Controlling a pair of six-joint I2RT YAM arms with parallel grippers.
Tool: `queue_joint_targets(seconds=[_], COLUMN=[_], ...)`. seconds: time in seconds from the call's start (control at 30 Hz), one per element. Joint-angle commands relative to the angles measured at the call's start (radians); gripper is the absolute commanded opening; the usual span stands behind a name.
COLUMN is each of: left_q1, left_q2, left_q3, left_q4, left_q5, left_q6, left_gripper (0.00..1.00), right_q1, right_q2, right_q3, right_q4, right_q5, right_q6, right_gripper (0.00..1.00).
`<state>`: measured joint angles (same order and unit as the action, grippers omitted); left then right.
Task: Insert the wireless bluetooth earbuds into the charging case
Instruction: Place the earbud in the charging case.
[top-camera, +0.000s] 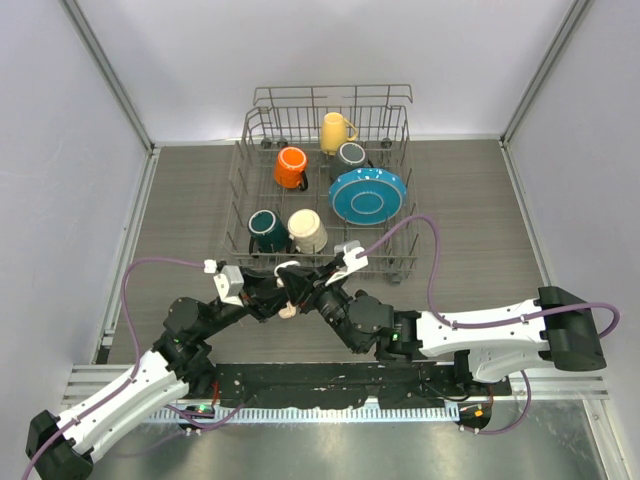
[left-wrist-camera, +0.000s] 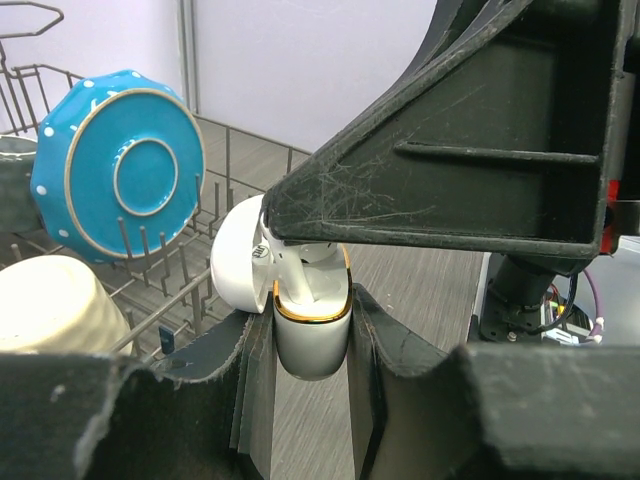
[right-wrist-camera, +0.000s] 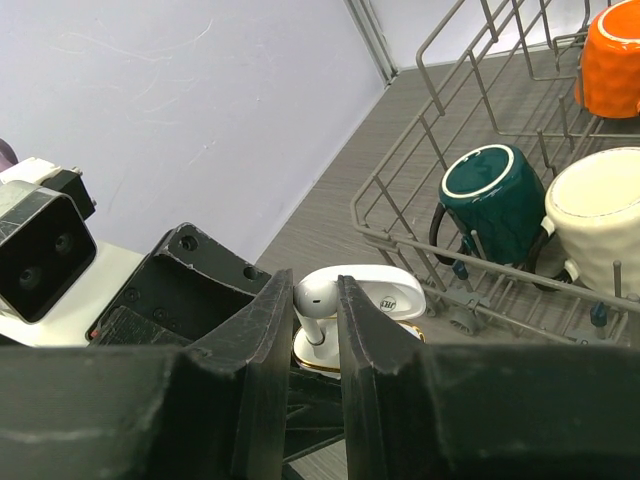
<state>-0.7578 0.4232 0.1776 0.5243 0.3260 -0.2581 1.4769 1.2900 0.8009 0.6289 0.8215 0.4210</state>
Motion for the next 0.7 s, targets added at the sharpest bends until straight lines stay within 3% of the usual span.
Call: queue_joint_targets(seconds=[0.0,0.67], left_q1=[0.003,0.002], left_q2=[-0.009,-0.063], left_q3=[0.043,0.019], left_q4=[0.079,0.115], left_q5=[-0.008,-0.134], left_q6=[-0.009,-0.012], left_gripper=[0.0,0.0], right_q1=[-0.001,0.025], right_q2=[0.008,0.0], right_q3=[0.034,0.072], right_q4=[0.028,-0.178], right_q5=[0.005,-0.035], right_q6=[-0.007,0.002], right_gripper=[0.01,0.01])
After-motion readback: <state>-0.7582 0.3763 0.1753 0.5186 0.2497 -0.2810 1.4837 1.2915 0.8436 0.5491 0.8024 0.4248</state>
